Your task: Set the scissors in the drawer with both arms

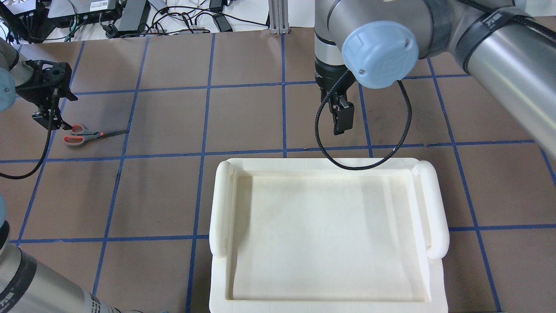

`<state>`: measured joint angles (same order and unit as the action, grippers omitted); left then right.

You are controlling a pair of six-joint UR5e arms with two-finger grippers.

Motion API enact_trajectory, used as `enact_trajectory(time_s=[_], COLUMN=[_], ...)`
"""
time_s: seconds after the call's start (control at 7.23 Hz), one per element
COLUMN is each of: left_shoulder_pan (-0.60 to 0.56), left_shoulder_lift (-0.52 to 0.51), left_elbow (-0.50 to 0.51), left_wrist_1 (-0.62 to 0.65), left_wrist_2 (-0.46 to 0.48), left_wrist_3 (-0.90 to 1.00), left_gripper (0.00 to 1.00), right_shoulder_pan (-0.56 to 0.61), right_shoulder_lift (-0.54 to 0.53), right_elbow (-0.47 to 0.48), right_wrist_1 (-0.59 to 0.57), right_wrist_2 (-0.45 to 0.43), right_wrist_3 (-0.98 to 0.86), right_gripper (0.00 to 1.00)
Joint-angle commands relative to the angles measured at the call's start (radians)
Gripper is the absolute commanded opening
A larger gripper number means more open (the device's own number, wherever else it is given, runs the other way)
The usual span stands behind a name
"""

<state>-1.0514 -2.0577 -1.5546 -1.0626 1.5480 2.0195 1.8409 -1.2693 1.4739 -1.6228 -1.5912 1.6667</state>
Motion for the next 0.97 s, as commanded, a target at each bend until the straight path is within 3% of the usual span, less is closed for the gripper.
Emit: enact_trajectory(time_s=[0.0, 0.28, 0.83], left_shoulder_pan=[0.001, 0.001, 0.001], left_shoulder_lift=[-0.088, -0.108, -0.145], left_elbow=[0.007, 0.007, -0.018], left_wrist_1=[0.078, 0.079, 0.098], left_wrist_2=[0.003, 0.0, 0.02], left_wrist_3=[0.01, 0.018, 0.034], left_gripper=[1.0, 0.96, 1.0], right_shoulder_pan=[0.035, 0.035, 0.037], right_shoulder_lift=[0.054, 0.085, 0.1], right_elbow=[-0.003, -0.003, -0.001], right_wrist_1=[0.0, 0.004, 0.073], right_wrist_2=[0.02, 0.079, 0.086], right_wrist_3=[0.088, 0.106, 0.185], right_gripper=[1.0, 1.0, 1.0])
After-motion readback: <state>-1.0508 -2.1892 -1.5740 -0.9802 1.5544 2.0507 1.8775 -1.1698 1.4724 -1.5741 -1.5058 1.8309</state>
